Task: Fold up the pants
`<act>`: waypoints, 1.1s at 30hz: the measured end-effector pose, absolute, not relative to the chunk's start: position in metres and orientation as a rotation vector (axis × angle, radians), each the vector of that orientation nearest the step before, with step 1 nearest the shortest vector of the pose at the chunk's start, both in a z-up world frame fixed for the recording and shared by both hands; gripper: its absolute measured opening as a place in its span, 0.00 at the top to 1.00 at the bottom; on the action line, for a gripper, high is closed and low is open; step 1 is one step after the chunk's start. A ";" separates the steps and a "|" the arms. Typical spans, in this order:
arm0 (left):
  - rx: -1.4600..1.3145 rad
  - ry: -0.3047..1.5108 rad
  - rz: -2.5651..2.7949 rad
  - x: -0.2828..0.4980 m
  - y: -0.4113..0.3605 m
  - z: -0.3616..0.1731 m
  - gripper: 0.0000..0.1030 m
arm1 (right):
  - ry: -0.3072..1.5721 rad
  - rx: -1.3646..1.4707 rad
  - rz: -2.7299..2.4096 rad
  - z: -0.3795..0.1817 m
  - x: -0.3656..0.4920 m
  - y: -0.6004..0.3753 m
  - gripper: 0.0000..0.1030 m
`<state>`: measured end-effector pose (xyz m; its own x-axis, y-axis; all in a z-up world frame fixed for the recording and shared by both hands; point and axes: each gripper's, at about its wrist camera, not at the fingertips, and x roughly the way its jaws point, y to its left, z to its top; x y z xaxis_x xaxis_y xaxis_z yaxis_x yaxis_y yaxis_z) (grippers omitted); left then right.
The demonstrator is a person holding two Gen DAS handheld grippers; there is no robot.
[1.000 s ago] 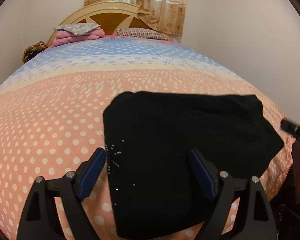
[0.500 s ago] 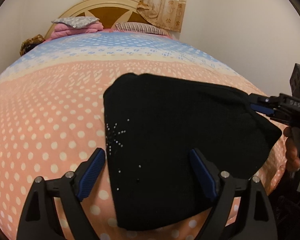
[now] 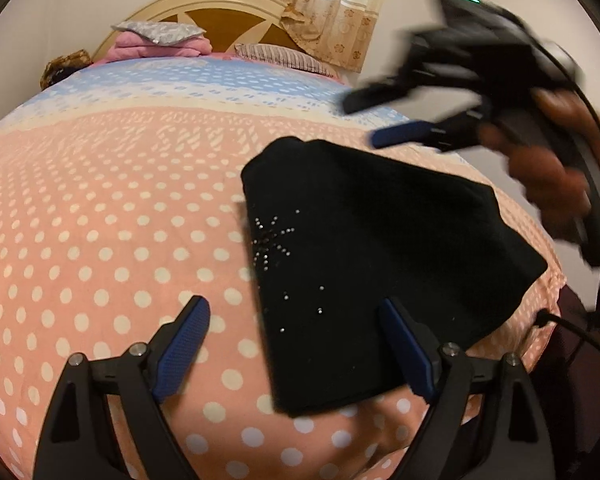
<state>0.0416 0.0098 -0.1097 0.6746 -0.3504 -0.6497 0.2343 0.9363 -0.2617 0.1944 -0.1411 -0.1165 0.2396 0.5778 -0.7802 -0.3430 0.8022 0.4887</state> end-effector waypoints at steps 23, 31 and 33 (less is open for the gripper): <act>-0.092 0.737 -0.331 0.034 -0.009 -0.115 0.04 | 1.227 0.209 0.630 -0.153 0.230 -0.105 0.92; -0.147 0.754 -0.326 0.034 0.004 -0.108 0.03 | 1.094 0.178 0.621 -0.128 0.206 -0.126 0.51; -0.149 0.753 -0.300 0.033 0.008 -0.106 0.03 | 1.014 0.168 0.624 -0.109 0.187 -0.137 0.51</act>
